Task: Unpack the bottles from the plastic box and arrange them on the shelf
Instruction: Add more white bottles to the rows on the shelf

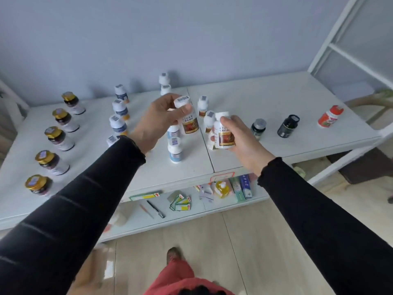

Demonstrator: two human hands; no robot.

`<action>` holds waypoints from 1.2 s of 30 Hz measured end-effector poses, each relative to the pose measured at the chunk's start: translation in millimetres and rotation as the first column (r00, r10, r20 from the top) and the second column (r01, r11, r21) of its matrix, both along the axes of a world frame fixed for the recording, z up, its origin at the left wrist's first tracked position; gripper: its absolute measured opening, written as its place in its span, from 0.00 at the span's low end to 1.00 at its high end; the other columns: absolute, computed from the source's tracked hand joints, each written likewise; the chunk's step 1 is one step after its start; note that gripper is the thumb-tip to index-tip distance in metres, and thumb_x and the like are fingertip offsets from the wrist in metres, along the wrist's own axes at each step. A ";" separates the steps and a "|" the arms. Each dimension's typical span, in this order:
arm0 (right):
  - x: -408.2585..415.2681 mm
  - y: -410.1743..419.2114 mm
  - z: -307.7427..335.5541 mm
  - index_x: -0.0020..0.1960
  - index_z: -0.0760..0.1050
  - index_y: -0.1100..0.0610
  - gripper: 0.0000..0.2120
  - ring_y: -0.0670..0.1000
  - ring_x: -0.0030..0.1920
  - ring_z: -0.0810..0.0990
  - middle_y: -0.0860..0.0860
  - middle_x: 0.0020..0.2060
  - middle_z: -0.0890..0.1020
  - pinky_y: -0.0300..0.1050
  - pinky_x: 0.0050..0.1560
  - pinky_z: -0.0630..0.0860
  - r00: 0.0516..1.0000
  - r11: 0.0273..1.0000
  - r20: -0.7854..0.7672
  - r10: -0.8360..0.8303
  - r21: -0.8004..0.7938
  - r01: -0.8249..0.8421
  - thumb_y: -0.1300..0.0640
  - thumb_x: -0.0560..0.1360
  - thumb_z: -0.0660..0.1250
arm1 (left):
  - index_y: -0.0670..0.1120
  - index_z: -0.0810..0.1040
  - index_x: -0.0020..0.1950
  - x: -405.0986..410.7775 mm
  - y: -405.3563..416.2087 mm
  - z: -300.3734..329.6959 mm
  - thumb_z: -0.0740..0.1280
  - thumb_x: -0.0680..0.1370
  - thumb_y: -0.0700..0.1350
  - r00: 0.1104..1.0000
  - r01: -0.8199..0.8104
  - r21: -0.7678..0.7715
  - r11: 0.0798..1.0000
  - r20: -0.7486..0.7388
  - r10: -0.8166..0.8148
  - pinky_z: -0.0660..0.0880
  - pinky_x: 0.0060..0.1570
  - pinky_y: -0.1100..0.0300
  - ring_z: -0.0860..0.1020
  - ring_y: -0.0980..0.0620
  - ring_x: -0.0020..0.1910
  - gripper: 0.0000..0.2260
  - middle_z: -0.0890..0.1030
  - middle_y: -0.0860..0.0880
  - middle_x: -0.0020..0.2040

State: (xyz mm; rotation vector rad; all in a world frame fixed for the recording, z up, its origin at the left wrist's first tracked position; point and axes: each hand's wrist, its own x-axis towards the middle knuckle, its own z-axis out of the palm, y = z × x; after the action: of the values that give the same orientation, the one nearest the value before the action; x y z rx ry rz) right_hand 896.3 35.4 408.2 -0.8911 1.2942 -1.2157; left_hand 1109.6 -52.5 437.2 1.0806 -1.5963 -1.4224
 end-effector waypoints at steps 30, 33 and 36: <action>-114.8 -275.2 -47.3 0.58 0.77 0.57 0.14 0.47 0.49 0.81 0.51 0.51 0.82 0.32 0.42 0.76 0.951 0.995 -0.295 -0.095 -0.016 0.095 0.56 0.75 0.73 | 0.46 0.74 0.58 -128.8 -278.6 -99.3 0.77 0.71 0.48 0.730 0.170 -0.106 0.980 0.682 -0.052 0.75 0.48 0.54 0.78 0.46 0.50 0.20 0.80 0.48 0.51; -115.2 -309.5 -48.3 0.56 0.77 0.57 0.13 0.48 0.48 0.81 0.51 0.49 0.83 0.37 0.44 0.77 0.932 0.998 -0.357 -0.060 -0.044 0.048 0.56 0.73 0.74 | 0.48 0.73 0.63 -125.1 -277.0 -88.6 0.78 0.71 0.49 0.710 0.159 -0.049 0.986 0.700 -0.080 0.75 0.56 0.53 0.77 0.47 0.57 0.25 0.78 0.49 0.58; -109.3 -349.7 -51.5 0.57 0.77 0.55 0.15 0.48 0.49 0.81 0.48 0.49 0.83 0.45 0.50 0.78 0.901 0.998 -0.433 0.022 -0.051 -0.049 0.54 0.72 0.74 | 0.49 0.71 0.69 -113.6 -277.8 -74.1 0.76 0.73 0.47 0.629 0.191 -0.078 0.978 0.775 -0.061 0.72 0.55 0.56 0.75 0.47 0.61 0.26 0.75 0.49 0.65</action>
State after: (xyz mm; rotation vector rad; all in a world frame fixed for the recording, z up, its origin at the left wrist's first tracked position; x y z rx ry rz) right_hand 787.0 -314.3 356.8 -1.2755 1.5885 -1.0651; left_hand 996.0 -330.3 363.1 1.6410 -2.3790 -0.9002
